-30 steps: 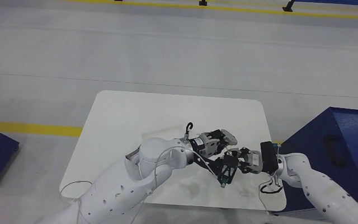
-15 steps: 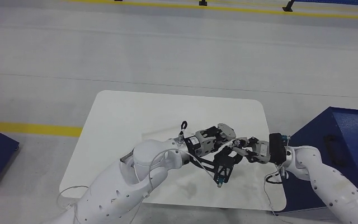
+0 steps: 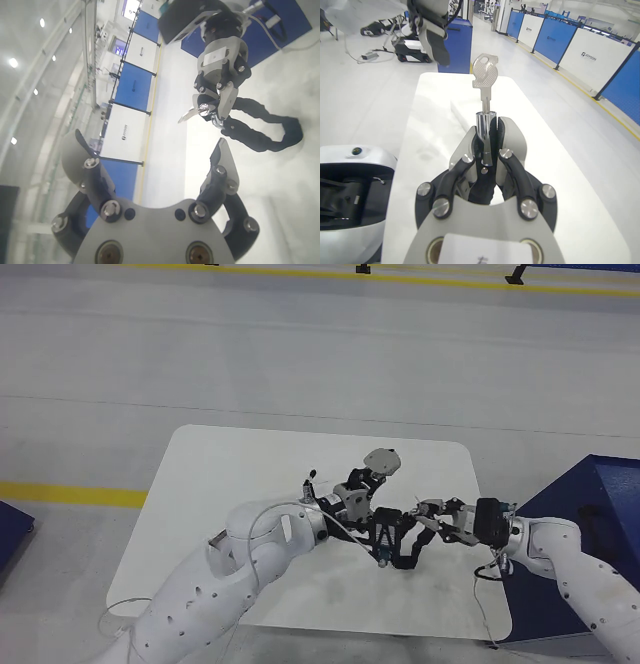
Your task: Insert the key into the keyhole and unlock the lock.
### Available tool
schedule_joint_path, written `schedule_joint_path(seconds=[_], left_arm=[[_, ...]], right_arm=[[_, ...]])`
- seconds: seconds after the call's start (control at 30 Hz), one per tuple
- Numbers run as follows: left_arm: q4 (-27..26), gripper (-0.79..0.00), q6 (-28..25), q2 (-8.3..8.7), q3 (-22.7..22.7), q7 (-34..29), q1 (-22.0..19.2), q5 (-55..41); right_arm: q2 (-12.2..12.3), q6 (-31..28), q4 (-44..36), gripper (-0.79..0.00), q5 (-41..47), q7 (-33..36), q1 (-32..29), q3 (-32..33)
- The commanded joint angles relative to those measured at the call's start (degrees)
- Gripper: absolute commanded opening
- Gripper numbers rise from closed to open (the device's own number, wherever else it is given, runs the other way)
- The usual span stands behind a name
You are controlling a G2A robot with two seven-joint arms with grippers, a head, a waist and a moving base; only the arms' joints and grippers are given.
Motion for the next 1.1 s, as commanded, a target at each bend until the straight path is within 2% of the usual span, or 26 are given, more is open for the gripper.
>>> schedule_joint_path(seconds=[0.0,0.07,0.13,0.2,0.37,0.4,0.5,0.67,0.73,0.83,0.9,1.07], left_arm=[[0.3,0.0,-1.4,-0.56,-1.2,-4.6,-0.7,-14.8],[1.2,0.0,-0.3,-1.29,-1.4,-10.0,-0.8,-23.1],[0.7,0.0,0.7,-2.37,-0.6,-11.3,-1.0,-35.4],[0.7,0.0,0.7,-2.37,-0.6,-11.3,-1.0,-35.4],[0.7,0.0,0.7,-2.37,-0.6,-11.3,-1.0,-35.4],[0.7,0.0,0.7,-2.37,-0.6,-11.3,-1.0,-35.4],[2.5,0.0,6.0,-3.47,-1.1,-11.7,2.7,-58.0],[3.0,0.0,18.0,-5.78,1.0,-17.0,2.7,-83.9],[4.2,0.0,21.8,-6.53,1.7,-17.8,2.3,-89.6],[7.6,0.0,26.0,-7.37,3.1,-18.3,0.6,-89.4],[9.7,0.0,27.0,-8.01,4.4,-18.2,-0.3,-89.2],[12.9,0.0,26.9,-9.29,6.1,-16.5,-1.9,-88.3]], right_arm=[[0.0,2.8,0.4,-0.785,-3.0,-2.1,-0.2,0.7],[0.0,5.8,1.5,-0.785,-5.7,-4.7,-0.3,1.5],[-0.1,9.4,1.8,-0.785,-8.6,-6.9,-0.6,1.9],[-0.2,11.8,2.4,-0.785,-9.7,-8.4,-0.8,2.3],[-0.2,11.8,2.4,-0.785,-9.7,-8.4,-0.8,2.3],[-0.2,14.7,2.1,-0.785,-10.7,-6.8,-0.7,2.8],[-0.3,26.1,-0.4,-0.785,-15.7,-4.3,-2.8,3.9],[-0.5,44.7,-3.3,-0.785,-22.3,-1.1,-7.2,6.2],[-0.5,50.0,-4.2,-0.785,-24.2,-0.8,-8.7,7.2],[-0.6,56.1,-5.3,-0.785,-27.2,-0.3,-10.9,8.6],[-0.6,57.1,-6.2,-0.785,-28.7,0.1,-12.3,9.1],[-0.7,49.5,-7.2,-0.785,-28.3,1.7,-12.9,10.0]])
